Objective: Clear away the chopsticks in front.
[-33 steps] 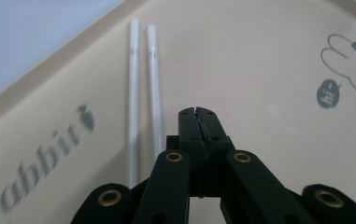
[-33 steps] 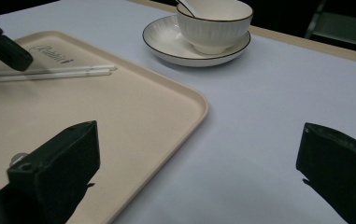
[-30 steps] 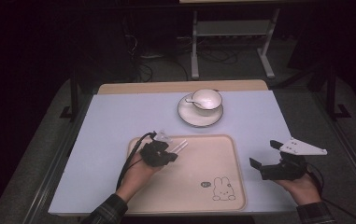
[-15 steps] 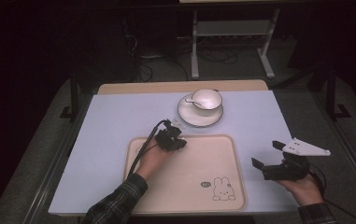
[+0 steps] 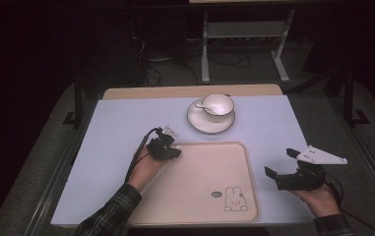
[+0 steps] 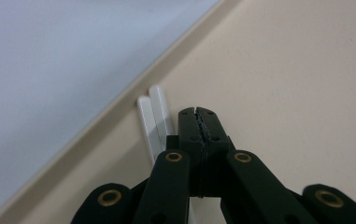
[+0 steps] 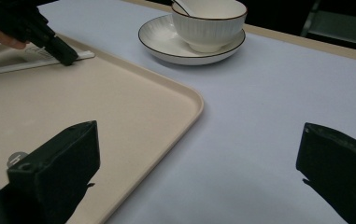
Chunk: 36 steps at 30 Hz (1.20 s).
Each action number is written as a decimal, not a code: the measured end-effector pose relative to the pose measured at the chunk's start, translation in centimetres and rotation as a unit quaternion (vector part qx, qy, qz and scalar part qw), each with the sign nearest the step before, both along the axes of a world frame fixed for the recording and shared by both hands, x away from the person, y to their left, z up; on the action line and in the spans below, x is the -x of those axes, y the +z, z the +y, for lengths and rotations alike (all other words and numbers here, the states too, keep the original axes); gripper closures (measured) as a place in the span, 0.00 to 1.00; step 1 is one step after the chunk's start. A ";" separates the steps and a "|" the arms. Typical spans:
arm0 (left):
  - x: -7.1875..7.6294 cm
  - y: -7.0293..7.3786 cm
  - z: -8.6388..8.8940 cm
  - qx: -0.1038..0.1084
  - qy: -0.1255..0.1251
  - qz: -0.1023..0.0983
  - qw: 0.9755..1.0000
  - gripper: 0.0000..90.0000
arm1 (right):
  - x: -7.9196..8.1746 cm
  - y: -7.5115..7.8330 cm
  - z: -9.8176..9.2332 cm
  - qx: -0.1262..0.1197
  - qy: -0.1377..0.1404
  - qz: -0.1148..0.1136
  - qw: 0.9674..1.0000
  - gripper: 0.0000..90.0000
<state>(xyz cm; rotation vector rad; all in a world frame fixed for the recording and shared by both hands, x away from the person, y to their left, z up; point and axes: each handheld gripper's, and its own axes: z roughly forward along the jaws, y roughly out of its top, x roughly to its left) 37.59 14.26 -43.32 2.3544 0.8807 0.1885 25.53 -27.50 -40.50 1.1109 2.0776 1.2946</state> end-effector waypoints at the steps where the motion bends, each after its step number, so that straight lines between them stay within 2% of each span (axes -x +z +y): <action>1: 0.2 0.0 0.2 -0.002 0.000 0.000 1.000 0.99 | 0.0 0.0 0.0 0.000 0.000 0.000 1.000 0.00; 4: 0.9 0.1 1.1 -0.010 0.001 0.000 1.000 0.99 | 0.0 0.0 0.0 0.000 0.001 0.001 1.000 0.00; 18: 2.7 0.2 5.1 -0.001 0.031 0.013 0.999 0.99 | 0.0 0.0 0.1 0.001 0.000 0.000 1.000 0.00; 28: 3.7 0.2 6.3 0.009 0.036 0.025 0.999 0.99 | 0.0 0.0 0.1 0.000 0.000 -0.001 1.000 0.00; 36: 4.6 0.2 7.0 0.009 0.040 0.026 0.999 0.99 | 0.1 0.1 0.1 0.002 0.001 0.000 1.000 0.00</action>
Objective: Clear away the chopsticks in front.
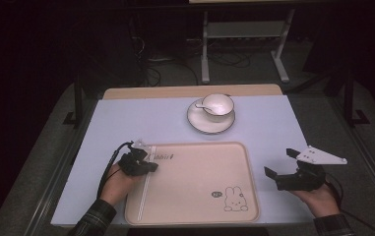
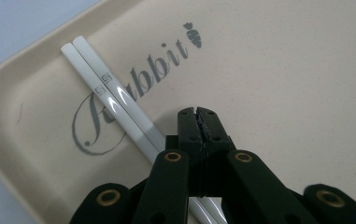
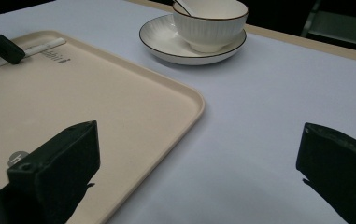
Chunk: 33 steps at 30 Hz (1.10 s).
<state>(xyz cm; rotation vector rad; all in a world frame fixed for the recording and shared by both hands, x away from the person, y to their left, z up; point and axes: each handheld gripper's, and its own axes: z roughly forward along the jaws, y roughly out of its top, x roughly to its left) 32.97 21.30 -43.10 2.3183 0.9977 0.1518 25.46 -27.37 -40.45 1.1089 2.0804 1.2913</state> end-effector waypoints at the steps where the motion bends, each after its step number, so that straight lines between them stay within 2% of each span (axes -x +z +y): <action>1: 0.0 0.0 0.1 -0.001 -0.001 0.001 1.000 0.99 | 0.0 0.0 0.0 0.000 0.001 0.000 1.000 0.00; 11: 0.1 0.1 0.7 0.001 0.007 0.001 1.000 0.99 | 0.0 0.0 0.1 0.002 0.002 0.000 1.000 0.00; 14: 0.2 0.4 0.7 0.010 0.004 -0.004 1.000 0.96 | 0.0 0.0 0.1 0.003 0.003 0.000 1.000 0.00; 19: 0.6 1.6 1.1 0.044 -0.004 -0.029 0.999 0.74 | 0.0 -0.1 0.1 0.003 0.004 0.000 1.000 0.00; 24: 1.5 2.8 2.0 0.067 -0.010 -0.078 0.995 0.52 | 0.0 0.0 0.2 0.002 0.007 -0.001 1.000 0.00; 33: 3.3 3.4 4.5 0.081 0.005 -0.126 0.989 0.22 | 0.1 0.1 0.4 0.001 0.013 -0.001 1.000 0.00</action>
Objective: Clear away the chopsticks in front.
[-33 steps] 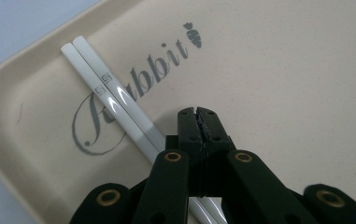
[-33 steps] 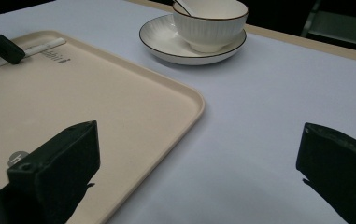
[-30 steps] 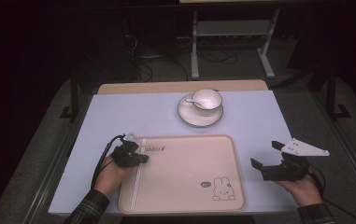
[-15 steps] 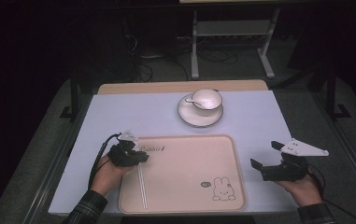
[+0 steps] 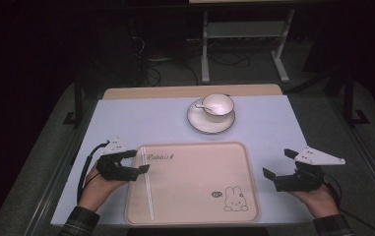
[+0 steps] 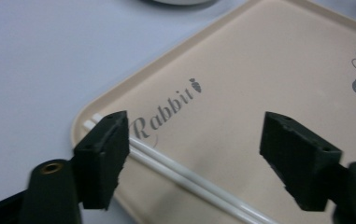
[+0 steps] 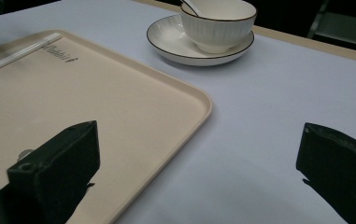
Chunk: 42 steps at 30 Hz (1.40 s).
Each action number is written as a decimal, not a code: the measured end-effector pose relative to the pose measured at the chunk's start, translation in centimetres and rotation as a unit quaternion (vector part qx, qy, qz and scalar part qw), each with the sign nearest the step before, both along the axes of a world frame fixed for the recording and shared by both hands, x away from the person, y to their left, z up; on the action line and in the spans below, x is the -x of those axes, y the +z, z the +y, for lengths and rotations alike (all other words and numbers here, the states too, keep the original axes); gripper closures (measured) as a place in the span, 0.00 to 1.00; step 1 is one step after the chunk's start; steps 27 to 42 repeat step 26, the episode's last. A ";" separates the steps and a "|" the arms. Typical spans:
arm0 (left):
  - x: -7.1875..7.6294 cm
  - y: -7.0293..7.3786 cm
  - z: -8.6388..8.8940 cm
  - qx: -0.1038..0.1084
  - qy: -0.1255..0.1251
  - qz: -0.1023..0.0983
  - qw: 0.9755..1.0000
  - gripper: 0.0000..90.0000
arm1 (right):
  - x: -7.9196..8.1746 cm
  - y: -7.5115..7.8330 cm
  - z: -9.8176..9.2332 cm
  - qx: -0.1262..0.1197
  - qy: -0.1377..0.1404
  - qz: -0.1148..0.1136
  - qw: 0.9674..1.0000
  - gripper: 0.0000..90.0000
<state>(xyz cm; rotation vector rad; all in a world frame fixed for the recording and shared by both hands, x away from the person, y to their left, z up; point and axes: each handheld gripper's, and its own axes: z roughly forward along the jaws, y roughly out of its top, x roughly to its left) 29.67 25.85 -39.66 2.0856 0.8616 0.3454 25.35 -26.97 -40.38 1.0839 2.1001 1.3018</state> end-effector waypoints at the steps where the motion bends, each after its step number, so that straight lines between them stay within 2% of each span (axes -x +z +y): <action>1: 0.2 0.0 0.3 0.001 0.002 -0.001 1.000 0.21 | 0.0 0.0 0.0 0.000 0.000 0.000 1.000 0.00; 10: 1.9 -0.3 3.0 0.012 0.032 -0.017 0.999 0.15 | 0.2 0.1 0.2 0.000 0.006 -0.001 1.000 0.00; 15: 2.3 -0.6 4.0 0.015 0.039 -0.019 0.999 0.13 | 0.3 0.2 0.3 0.000 0.008 -0.002 1.000 0.00; 19: 2.2 -0.7 4.2 0.021 0.042 -0.022 0.999 0.13 | 0.3 0.1 0.4 0.001 0.010 -0.002 1.000 0.00; 42: 2.1 -0.7 4.2 0.020 0.042 -0.022 0.999 0.13 | 0.3 0.0 0.4 0.003 0.012 -0.001 1.000 0.00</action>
